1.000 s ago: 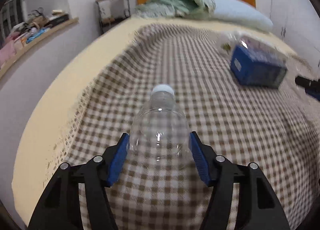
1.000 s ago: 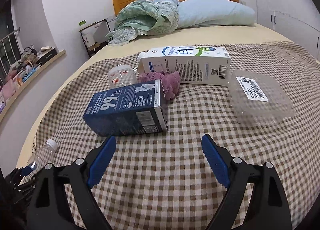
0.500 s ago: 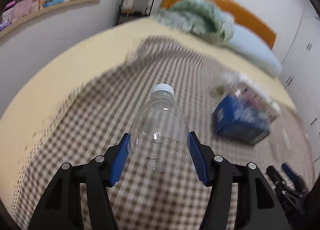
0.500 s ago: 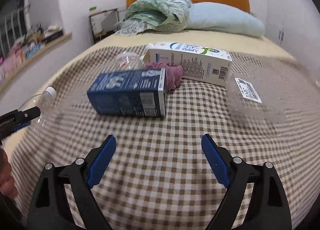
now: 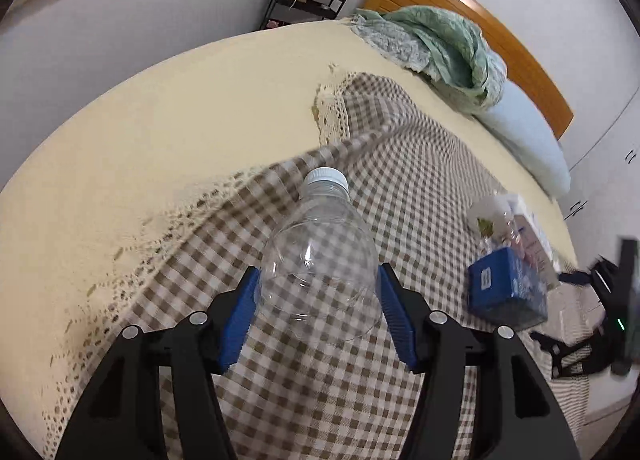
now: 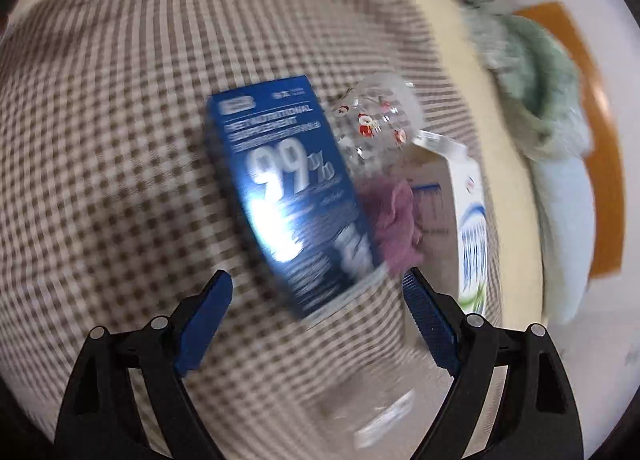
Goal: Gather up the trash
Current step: 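Grasp the blue pet supplement carton with the right tool, then carry the bottle in the left tool while the right tool carries the carton to the wastebasket, then open the right tool, then the left tool, over the wastebasket, then move both open tools from the wastebasket back to the bed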
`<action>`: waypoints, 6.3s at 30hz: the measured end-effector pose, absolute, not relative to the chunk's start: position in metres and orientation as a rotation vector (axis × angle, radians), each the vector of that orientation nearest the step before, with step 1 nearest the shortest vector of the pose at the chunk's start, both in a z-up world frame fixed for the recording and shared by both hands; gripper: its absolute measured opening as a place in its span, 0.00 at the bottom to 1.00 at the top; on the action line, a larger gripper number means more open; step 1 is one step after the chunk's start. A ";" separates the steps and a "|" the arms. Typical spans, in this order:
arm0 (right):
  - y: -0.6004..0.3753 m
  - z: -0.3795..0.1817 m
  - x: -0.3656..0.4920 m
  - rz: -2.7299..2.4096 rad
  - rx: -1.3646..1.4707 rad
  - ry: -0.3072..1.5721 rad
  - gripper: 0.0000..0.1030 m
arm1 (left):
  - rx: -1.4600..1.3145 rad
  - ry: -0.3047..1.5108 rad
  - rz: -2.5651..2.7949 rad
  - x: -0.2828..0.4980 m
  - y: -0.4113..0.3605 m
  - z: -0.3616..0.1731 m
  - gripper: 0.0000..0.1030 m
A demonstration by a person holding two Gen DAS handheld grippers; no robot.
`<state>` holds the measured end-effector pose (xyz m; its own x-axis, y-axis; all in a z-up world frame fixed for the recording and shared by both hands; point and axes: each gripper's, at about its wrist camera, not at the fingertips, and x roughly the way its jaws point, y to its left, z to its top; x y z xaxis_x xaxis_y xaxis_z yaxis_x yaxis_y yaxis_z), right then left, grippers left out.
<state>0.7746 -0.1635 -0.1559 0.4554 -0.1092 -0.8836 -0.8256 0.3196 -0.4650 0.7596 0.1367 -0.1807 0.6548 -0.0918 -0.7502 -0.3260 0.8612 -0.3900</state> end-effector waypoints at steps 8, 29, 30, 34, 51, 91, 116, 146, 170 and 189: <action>-0.150 -0.187 0.811 0.565 -1.051 1.386 0.65 | -0.540 0.879 0.132 0.753 0.154 -0.184 0.56; -0.215 -0.177 0.670 0.229 0.101 0.872 0.59 | -0.416 0.893 -0.012 0.739 0.087 -0.166 0.57; -0.225 -0.176 0.661 0.212 0.155 0.856 0.59 | -0.408 0.896 -0.015 0.738 0.085 -0.167 0.57; -0.250 -0.162 0.626 0.129 0.205 0.821 0.59 | -0.384 0.894 -0.060 0.733 0.070 -0.163 0.57; -0.523 -0.127 0.312 -0.466 0.263 0.800 0.59 | -0.117 0.879 -0.281 0.677 -0.061 -0.143 0.57; -0.654 -0.522 0.210 -0.416 0.803 1.394 0.07 | 0.280 1.416 -0.883 0.403 -0.485 -0.299 0.57; -0.686 -0.422 0.116 -0.646 0.830 1.141 0.45 | 0.527 1.611 -0.695 0.398 -0.567 -0.437 0.85; -0.627 -0.225 0.147 -0.695 0.473 0.964 0.66 | 0.174 0.965 -0.817 0.372 -0.435 -0.213 0.85; -0.384 -0.133 0.423 -0.315 0.146 0.592 0.81 | -0.100 0.639 -0.167 0.612 -0.091 -0.121 0.92; -0.405 -0.177 0.618 -0.088 0.595 0.647 0.81 | -0.426 0.807 0.018 0.705 0.023 -0.183 0.92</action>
<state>0.6179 -0.4051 -0.1768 0.8005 0.1037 -0.5903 0.2569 0.8305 0.4943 0.7047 0.0227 -0.1833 0.6961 -0.1452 -0.7031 -0.1756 0.9152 -0.3628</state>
